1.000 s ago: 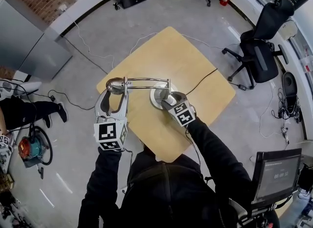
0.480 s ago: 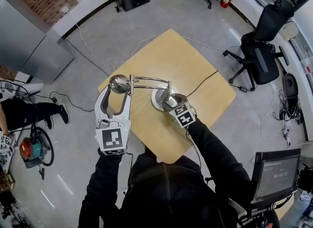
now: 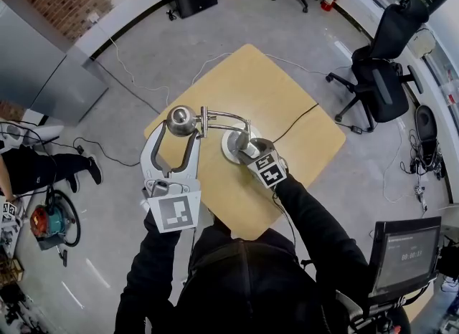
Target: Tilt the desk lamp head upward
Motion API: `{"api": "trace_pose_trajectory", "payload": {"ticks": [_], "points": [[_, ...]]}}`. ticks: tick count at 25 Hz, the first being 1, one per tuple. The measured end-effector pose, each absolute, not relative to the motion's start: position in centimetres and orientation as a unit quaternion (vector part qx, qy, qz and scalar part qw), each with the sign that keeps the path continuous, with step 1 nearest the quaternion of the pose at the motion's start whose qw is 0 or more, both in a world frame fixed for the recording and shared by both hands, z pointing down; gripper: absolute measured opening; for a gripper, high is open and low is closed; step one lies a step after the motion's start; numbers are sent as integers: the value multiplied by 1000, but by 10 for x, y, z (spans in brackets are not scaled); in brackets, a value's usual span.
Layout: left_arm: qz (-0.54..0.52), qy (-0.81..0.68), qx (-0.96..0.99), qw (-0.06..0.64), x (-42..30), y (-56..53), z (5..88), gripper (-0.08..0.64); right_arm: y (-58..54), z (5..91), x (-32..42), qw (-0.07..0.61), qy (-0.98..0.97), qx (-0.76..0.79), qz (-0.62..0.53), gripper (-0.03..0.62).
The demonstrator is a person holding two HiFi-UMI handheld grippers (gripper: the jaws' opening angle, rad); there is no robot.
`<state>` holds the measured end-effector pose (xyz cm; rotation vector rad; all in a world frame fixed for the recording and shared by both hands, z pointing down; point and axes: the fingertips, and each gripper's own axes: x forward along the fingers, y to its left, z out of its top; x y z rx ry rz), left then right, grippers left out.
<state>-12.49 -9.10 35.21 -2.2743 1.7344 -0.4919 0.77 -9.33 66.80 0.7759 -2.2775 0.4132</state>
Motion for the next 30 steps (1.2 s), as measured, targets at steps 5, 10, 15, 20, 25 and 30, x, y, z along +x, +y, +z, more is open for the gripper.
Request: {"api": "trace_pose_trajectory", "payload": {"ticks": [5,10,15,20,25,30], "points": [[-171,584,-779,149,-117,-92,344,252,-93,669,8,343,-876,299,159,252],[-178,564,-781,202,-99,-91,329,250,-92,669,9,344,-876,299,158,252],[-167,547,-783,246,-82,-91,319,250,-92,669,8,343,-876,299,160,252],[-171,536,-780,272,-75,-90,311,249,-92,667,8,340,-877,300,156,252],[-179,499,-780,333,-46,-88,301,249,-90,667,8,339,-878,301,157,252],[-180,502,-779,330,-53,-87,303,249,-91,672,8,348,-877,296,149,252]]}}
